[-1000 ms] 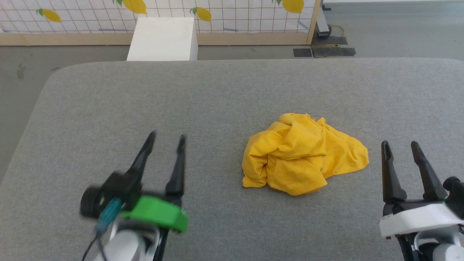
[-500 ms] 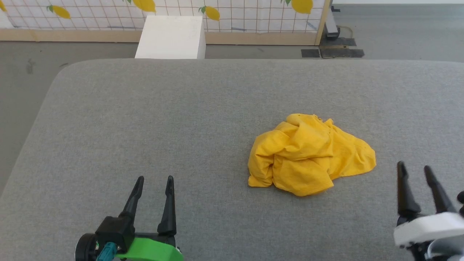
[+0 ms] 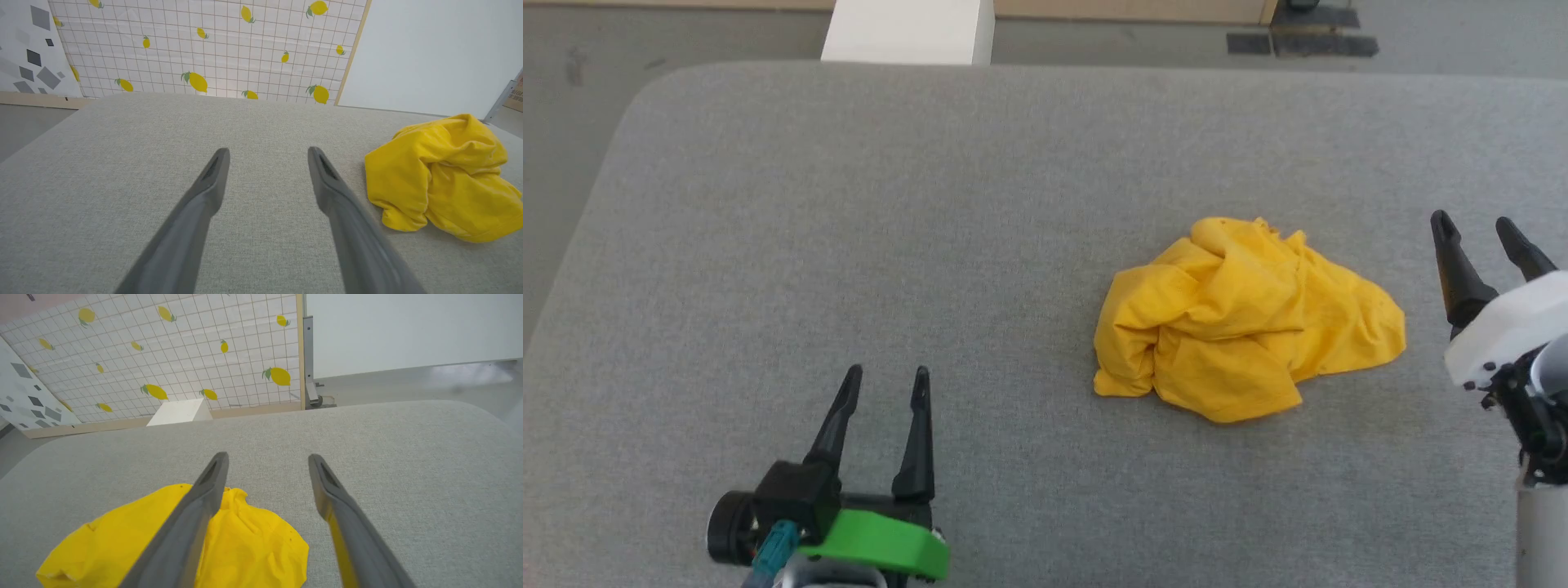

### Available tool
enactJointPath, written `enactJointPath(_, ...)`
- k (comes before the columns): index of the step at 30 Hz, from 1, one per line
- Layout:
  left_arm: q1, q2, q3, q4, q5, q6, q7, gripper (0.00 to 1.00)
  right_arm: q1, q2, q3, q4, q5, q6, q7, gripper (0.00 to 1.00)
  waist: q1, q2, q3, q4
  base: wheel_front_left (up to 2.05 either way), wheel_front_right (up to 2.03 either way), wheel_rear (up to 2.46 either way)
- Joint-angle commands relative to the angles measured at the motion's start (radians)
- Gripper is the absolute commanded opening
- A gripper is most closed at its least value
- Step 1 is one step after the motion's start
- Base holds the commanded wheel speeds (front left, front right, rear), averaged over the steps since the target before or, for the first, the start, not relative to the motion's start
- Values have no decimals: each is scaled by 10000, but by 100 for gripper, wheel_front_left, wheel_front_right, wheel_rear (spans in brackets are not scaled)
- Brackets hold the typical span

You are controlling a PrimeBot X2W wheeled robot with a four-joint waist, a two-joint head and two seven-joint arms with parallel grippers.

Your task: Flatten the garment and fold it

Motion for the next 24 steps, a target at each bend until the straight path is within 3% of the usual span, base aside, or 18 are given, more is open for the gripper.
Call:
enactJointPath(1, -321, -106, 46, 103, 100, -155, -47, 100, -229, -224, 4, 173, -18, -13, 465, 100, 0, 0, 580, 241, 0, 0, 0)
enactJointPath(12, -973, -587, 197, 617, 508, -840, -47, 100, -916, -1040, -135, 1976, -149, -13, 3796, 100, 0, 0, 1390, 949, 0, 0, 0)
enactJointPath(22, -1072, -754, 372, 846, 684, -1111, -47, 100, -840, -1316, 190, 2873, -266, -13, 4426, 100, 0, 0, 1630, 1362, 0, 0, 0)
enactJointPath(23, -1070, -768, 387, 874, 689, -1132, -47, 100, -839, -1334, 201, 2943, -288, -13, 4376, 96, 0, 0, 1602, 1367, 0, 0, 0)
enactJointPath(24, -1060, -785, 406, 913, 696, -1150, -47, 100, -835, -1350, 232, 3017, -308, -13, 4295, 30, 0, 0, 1550, 1360, 0, 0, 0)
